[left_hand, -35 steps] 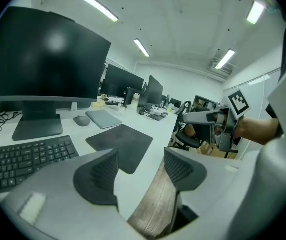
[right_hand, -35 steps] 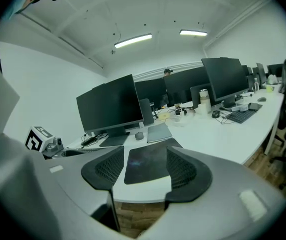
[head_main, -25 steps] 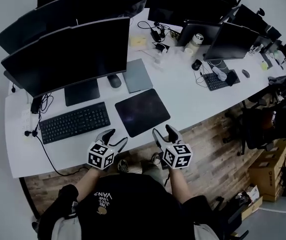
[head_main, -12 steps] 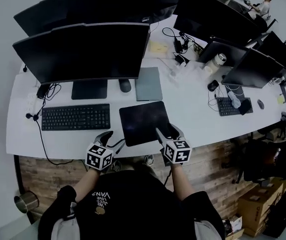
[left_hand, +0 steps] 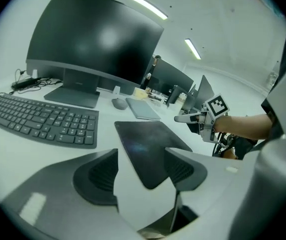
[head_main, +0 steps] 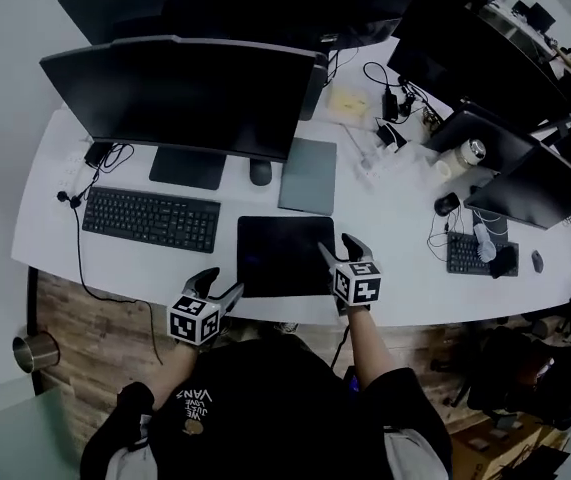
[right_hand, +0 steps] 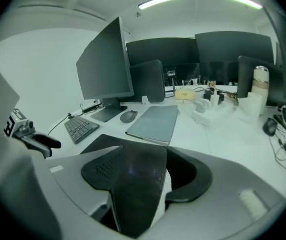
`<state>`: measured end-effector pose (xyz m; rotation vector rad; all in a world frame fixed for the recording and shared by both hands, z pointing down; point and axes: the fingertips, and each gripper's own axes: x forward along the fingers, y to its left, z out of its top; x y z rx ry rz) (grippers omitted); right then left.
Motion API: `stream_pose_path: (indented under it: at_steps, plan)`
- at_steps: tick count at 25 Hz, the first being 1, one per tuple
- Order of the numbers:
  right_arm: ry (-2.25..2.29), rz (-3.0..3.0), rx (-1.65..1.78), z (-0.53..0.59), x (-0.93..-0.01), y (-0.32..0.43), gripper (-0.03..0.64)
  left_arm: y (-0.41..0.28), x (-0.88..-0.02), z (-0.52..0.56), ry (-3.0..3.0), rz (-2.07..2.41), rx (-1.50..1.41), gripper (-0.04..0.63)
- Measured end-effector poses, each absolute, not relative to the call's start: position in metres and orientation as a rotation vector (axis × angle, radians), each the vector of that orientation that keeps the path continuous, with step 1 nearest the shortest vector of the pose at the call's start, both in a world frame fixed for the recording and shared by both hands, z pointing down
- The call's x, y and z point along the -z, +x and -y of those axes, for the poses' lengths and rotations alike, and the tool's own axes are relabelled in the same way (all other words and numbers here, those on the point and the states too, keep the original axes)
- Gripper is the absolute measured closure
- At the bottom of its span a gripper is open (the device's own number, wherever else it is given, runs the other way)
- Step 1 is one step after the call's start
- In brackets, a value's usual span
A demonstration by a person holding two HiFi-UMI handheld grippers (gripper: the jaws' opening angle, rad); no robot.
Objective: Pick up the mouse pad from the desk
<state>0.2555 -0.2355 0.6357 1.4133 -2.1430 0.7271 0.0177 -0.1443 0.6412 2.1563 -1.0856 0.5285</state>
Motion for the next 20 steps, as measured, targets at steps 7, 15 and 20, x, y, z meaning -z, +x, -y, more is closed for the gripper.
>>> stream_pose_path:
  at_steps: [7, 15, 20]
  plan:
    - [1.243, 2.118, -0.715, 0.272, -0.669, 0.260, 0.360, 0.015, -0.655, 0.130, 2.013, 1.200, -0.501, 0.333]
    - [1.140, 2.082, -0.704, 0.292, -0.695, 0.256, 0.360, 0.020, -0.667, 0.119, 1.925, 1.232, -0.482, 0.319]
    - [1.137, 2.065, -0.688, 0.292, -0.700, 0.255, 0.364, 0.026, -0.673, 0.116, 1.899, 1.212, -0.472, 0.313]
